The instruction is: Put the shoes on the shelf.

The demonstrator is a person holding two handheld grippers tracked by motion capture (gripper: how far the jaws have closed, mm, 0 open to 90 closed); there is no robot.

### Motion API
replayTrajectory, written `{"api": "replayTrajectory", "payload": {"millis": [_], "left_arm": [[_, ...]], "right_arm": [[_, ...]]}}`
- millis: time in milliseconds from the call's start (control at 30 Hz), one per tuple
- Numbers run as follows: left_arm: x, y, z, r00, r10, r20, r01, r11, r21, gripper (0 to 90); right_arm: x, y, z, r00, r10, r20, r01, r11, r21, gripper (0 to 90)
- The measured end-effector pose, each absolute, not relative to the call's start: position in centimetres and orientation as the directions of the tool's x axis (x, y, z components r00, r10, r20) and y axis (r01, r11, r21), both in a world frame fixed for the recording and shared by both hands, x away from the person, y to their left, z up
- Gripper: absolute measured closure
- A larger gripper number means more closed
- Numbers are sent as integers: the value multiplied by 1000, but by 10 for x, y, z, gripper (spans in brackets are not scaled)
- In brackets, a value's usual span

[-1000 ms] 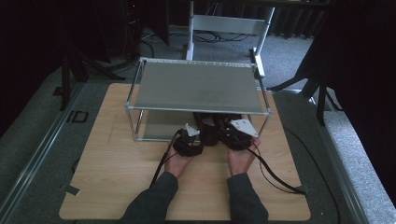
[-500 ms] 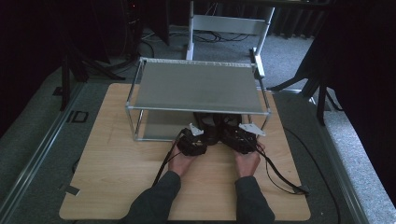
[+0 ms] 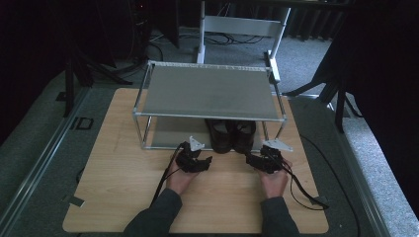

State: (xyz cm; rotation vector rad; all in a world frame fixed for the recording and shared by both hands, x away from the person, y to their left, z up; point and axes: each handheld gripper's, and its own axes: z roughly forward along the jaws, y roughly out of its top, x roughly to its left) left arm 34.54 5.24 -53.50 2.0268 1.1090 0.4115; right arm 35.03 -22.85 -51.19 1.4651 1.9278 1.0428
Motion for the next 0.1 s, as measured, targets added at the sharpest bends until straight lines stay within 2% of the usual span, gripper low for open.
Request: {"api": "replayTrajectory", "payload": {"millis": [100], "left_arm": [[332,67,-534,575,816,-64,560,-335,758,423]], "right_arm": [[340,-248,-515,-295,954,49,593,142,792,251]]}}
